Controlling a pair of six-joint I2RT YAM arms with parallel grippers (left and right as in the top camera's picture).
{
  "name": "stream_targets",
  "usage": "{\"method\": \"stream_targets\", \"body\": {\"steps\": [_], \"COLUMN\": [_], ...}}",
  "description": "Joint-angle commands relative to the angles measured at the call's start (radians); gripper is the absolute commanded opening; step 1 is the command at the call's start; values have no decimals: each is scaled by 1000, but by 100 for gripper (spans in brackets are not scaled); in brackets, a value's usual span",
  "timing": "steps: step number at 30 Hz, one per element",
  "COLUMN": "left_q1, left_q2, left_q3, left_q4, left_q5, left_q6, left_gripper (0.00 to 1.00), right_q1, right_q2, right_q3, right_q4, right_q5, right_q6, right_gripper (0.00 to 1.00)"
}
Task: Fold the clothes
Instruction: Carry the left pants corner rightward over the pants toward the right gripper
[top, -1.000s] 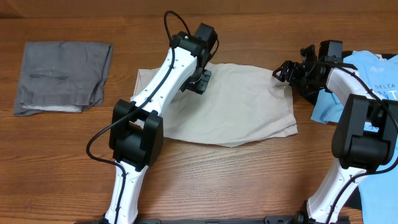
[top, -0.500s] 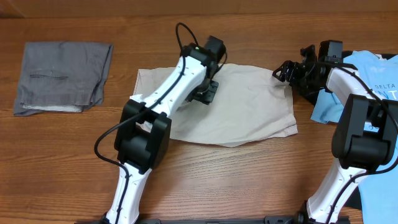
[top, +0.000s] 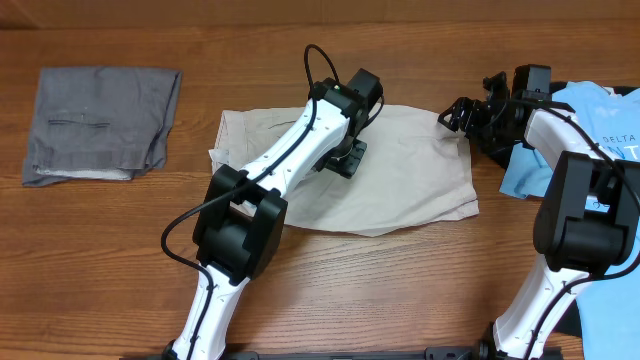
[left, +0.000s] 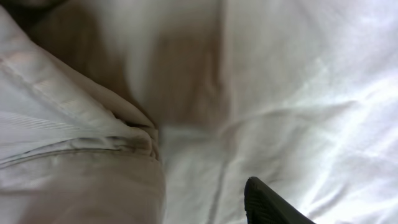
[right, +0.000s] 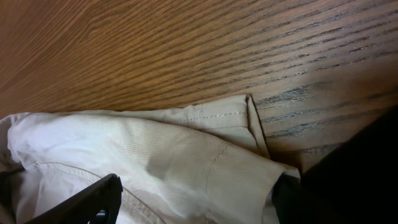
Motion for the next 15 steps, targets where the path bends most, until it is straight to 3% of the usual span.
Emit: {"method": "stream_targets", "body": {"steps": [1, 15], "left_q1": [-13, -99], "left_q2": [-31, -31], "left_q3": [-34, -151], "left_q4": [11, 155], "left_q5": [80, 108], "left_q6": [-17, -32], "left_gripper": [51, 49], "right_q1": [7, 7], "right_q2": [1, 1], "right_q3": [-9, -9], "right_q4": [2, -3], "right_q5": [-5, -5], "right_q6": [0, 0], "right_gripper": [82, 82]}}
